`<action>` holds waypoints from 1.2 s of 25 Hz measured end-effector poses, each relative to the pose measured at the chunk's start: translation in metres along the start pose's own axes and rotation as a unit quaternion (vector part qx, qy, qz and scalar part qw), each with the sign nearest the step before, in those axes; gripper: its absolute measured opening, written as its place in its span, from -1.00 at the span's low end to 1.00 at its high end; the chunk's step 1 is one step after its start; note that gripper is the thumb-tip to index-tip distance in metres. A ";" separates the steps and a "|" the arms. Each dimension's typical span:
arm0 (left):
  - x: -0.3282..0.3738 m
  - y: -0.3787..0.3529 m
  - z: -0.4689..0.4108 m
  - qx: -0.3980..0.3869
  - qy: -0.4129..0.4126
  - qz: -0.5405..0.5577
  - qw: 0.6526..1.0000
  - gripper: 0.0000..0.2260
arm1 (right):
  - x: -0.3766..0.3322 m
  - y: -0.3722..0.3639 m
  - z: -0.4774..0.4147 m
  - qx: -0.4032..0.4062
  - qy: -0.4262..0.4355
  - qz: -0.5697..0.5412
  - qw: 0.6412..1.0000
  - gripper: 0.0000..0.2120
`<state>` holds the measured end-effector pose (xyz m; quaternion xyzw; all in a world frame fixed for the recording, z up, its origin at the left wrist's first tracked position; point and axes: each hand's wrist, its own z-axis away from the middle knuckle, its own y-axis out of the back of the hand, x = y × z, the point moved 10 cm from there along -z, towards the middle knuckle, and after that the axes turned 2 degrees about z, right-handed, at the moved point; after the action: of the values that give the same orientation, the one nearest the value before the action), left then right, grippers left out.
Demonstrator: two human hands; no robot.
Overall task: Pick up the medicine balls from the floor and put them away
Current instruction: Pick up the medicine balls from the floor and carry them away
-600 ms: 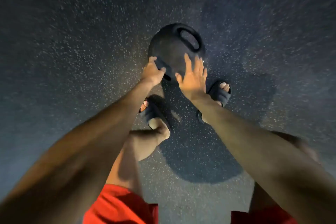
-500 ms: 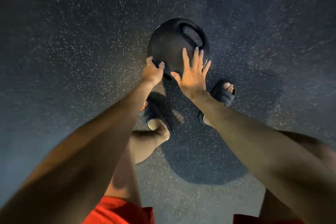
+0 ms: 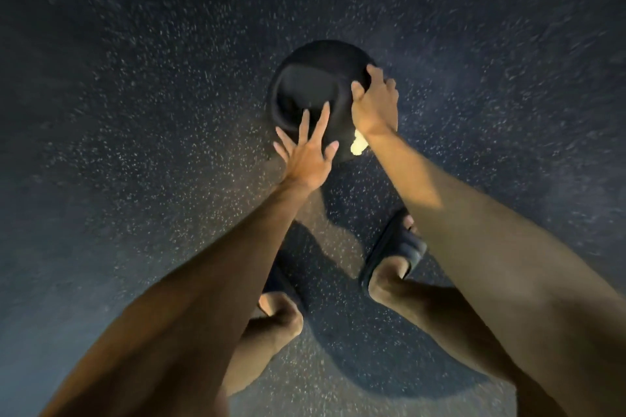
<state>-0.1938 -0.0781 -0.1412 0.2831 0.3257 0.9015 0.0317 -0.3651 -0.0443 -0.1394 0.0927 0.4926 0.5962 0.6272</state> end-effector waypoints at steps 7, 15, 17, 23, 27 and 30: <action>0.128 0.079 -0.096 0.111 -0.108 0.151 0.976 -0.46 | 0.028 0.001 0.006 -0.023 0.054 -0.027 0.998 -0.12; 0.127 0.058 -0.146 -0.037 -0.021 -0.033 0.999 -0.30 | 0.002 0.089 -0.135 -0.019 -0.036 -0.097 0.994 -0.09; 0.157 0.063 -0.182 -0.025 -0.066 -0.056 0.996 -0.24 | -0.003 0.120 -0.177 0.000 -0.041 -0.109 0.993 -0.19; 0.252 0.079 -0.276 -0.073 -0.136 -0.126 0.980 -0.24 | -0.003 0.173 -0.234 0.053 -0.062 -0.116 0.990 -0.33; 0.315 0.127 -0.346 -0.140 -0.171 -0.063 0.973 -0.28 | -0.011 0.151 -0.240 -0.043 -0.067 -0.093 0.992 -0.12; 0.336 0.141 -0.384 -0.164 -0.187 -0.095 0.964 -0.27 | -0.025 0.158 -0.272 -0.021 -0.068 -0.114 0.991 0.03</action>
<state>-0.6617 -0.3264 -0.1325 0.4056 0.1873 0.8663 0.2233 -0.6621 -0.1507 -0.1513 0.0631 0.4434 0.5231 0.7251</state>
